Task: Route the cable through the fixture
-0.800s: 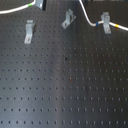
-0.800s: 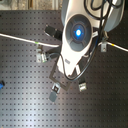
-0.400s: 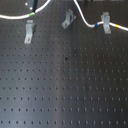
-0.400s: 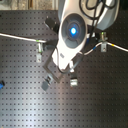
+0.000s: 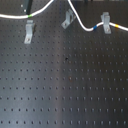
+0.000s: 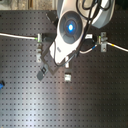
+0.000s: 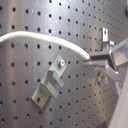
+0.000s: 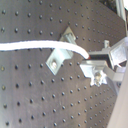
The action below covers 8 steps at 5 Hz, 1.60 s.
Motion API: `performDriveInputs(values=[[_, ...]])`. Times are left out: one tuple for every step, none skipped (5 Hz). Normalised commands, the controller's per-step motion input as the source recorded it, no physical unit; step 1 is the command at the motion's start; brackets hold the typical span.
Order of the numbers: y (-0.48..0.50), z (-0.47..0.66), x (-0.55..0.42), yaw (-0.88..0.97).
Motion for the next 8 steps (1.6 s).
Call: performDriveInputs(values=[[-0.439,0.35,-0.440,-0.04],[0.000,0.01,0.000,0.00],[0.033,0.45,-0.002,0.00],[0.060,0.50,-0.011,0.06],[0.112,0.37,0.022,0.14],[0.111,0.40,0.003,0.20],[0.014,0.62,0.012,0.11],[-0.028,0.29,-0.037,0.00]])
